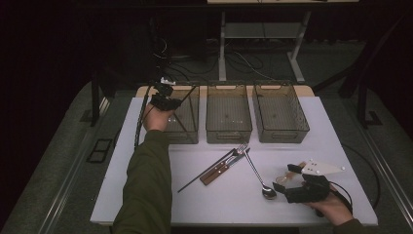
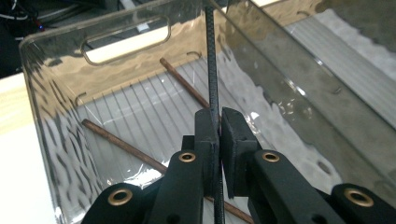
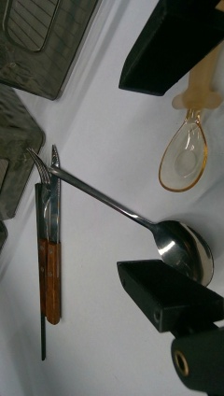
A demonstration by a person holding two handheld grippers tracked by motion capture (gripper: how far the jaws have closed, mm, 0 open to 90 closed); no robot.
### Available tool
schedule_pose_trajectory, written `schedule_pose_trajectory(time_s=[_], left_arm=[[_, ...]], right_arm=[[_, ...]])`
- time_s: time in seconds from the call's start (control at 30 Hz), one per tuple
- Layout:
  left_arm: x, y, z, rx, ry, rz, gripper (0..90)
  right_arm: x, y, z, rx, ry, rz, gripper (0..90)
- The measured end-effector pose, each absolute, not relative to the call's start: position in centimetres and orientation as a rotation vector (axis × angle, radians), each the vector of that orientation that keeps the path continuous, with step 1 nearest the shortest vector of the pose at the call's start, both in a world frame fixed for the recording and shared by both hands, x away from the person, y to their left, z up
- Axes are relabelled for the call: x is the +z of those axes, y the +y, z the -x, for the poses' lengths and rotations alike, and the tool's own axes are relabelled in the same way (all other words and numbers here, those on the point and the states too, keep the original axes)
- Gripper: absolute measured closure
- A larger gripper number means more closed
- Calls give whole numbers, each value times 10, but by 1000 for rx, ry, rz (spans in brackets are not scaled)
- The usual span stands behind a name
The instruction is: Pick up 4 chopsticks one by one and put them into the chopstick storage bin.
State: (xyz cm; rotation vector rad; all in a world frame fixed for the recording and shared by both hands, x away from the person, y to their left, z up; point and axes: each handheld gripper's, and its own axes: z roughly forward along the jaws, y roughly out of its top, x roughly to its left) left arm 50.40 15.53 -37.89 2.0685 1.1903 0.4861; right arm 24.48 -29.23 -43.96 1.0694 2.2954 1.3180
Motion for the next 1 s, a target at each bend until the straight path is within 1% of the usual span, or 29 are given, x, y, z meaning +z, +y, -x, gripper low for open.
schedule_pose_trajectory(time_s=[0.07, 0.1, 0.17, 0.27, 0.37, 0.43, 0.53, 0.73, 0.8, 1.0], left_arm=[[-382, 154, -505, 473, 1202, -2068, 853], [-384, 153, -506, 495, 1221, -2078, 840], [-385, 154, -506, 515, 1243, -2063, 646], [-383, 154, -506, 513, 1225, -2048, 523], [-380, 151, -503, 527, 1188, -2059, 466], [-378, 151, -502, 530, 1170, -2068, 446], [-372, 149, -499, 506, 1145, -2046, 395], [-361, 146, -488, 463, 1076, -2084, 308], [-356, 145, -483, 472, 1044, -2104, 294], [-342, 144, -467, 445, 985, -2122, 243]], right_arm=[[-440, -292, -245, 1318, 2297, -1070, 104], [-440, -292, -245, 1318, 2298, -1070, 104], [-440, -292, -245, 1319, 2298, -1069, 104], [-440, -292, -245, 1320, 2297, -1068, 104], [-440, -292, -245, 1319, 2298, -1070, 104], [-440, -292, -245, 1317, 2298, -1071, 104], [-440, -292, -245, 1313, 2297, -1072, 104], [-440, -292, -245, 1312, 2295, -1079, 104], [-440, -292, -245, 1313, 2291, -1080, 104], [-440, -291, -245, 1305, 2291, -1081, 103]])
